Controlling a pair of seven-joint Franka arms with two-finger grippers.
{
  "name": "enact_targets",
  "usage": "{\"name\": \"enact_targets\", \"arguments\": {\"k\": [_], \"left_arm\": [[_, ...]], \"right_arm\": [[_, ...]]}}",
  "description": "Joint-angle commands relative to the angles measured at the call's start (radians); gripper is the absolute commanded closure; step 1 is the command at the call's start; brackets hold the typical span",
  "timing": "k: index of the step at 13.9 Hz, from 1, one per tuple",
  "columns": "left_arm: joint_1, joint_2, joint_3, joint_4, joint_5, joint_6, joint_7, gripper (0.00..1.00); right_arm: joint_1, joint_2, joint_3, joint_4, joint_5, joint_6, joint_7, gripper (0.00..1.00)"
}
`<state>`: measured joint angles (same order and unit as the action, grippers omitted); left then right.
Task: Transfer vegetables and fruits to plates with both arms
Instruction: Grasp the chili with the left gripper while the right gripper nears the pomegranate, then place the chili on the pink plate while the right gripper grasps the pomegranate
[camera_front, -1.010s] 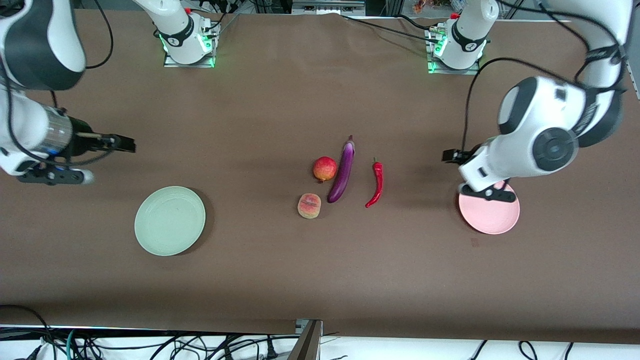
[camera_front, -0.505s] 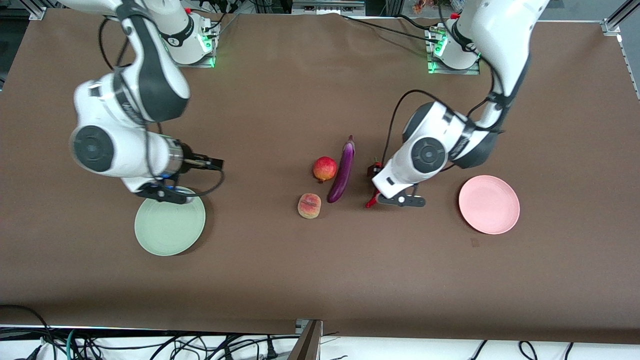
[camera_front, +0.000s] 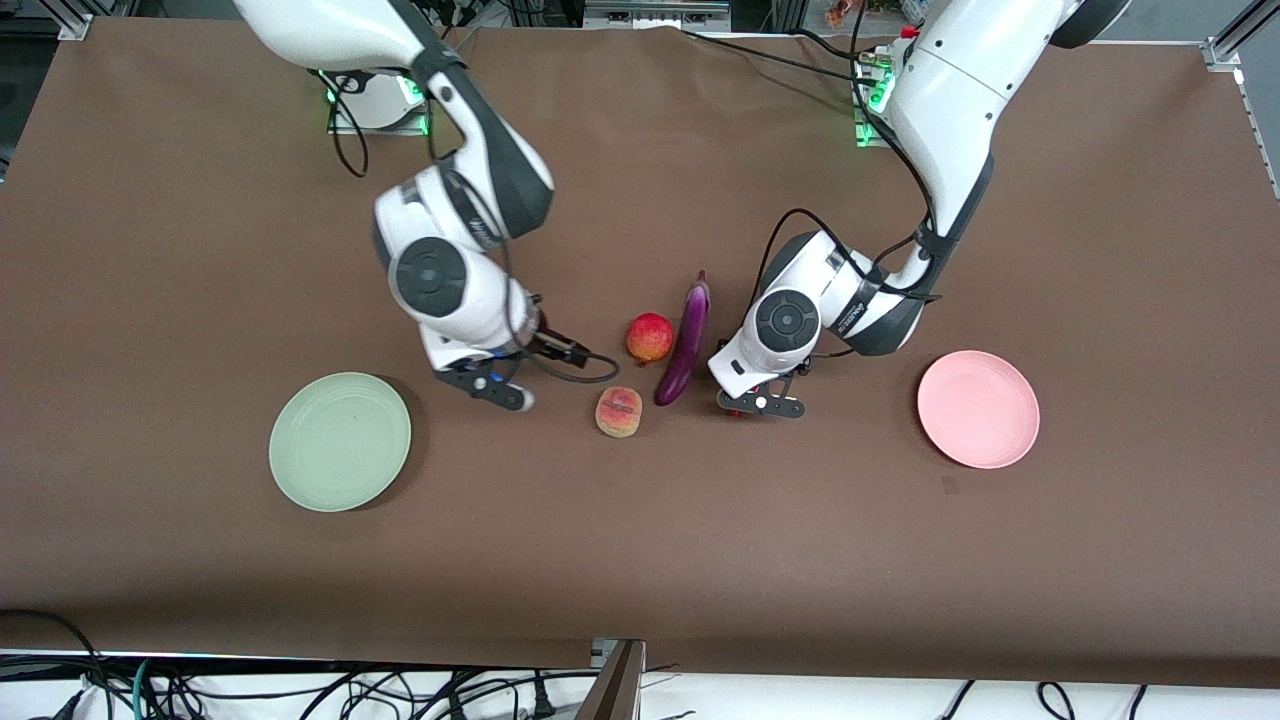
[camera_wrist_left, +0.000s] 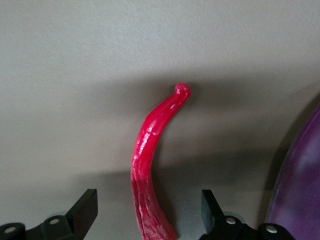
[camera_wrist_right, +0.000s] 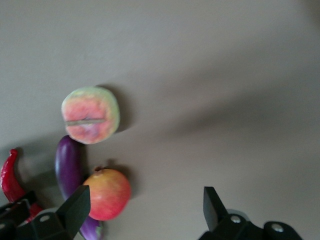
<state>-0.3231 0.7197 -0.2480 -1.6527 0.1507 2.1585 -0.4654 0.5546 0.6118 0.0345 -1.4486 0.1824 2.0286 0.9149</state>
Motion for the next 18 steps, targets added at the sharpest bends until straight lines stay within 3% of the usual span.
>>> {"name": "enact_targets", "arguments": {"k": [1, 2, 4, 9, 12, 18], "left_arm": [[-0.037, 0.006, 0.010, -0.004, 0.085, 0.017, -0.010, 0.59], [-0.037, 0.006, 0.010, -0.004, 0.092, 0.017, -0.010, 0.80], [-0.033, 0.006, 0.010, -0.012, 0.093, 0.017, -0.007, 0.99], [-0.008, -0.005, 0.012, -0.002, 0.093, 0.006, 0.025, 1.00], [0.047, -0.071, 0.016, 0.005, 0.093, -0.052, 0.072, 1.00], [0.298, -0.154, 0.019, 0.022, 0.096, -0.166, 0.518, 1.00]], "right_arm": [[0.066, 0.055, -0.011, 0.024, 0.017, 0.067, 0.073, 0.00], [0.077, 0.066, -0.011, 0.024, 0.019, 0.088, 0.076, 0.00], [0.094, 0.077, -0.011, 0.024, 0.026, 0.128, 0.081, 0.00], [0.145, 0.115, -0.011, 0.024, 0.031, 0.191, 0.090, 0.00], [0.169, 0.140, -0.011, 0.020, 0.029, 0.237, 0.108, 0.00], [0.179, 0.181, -0.011, 0.020, 0.026, 0.294, 0.108, 0.00]]}}
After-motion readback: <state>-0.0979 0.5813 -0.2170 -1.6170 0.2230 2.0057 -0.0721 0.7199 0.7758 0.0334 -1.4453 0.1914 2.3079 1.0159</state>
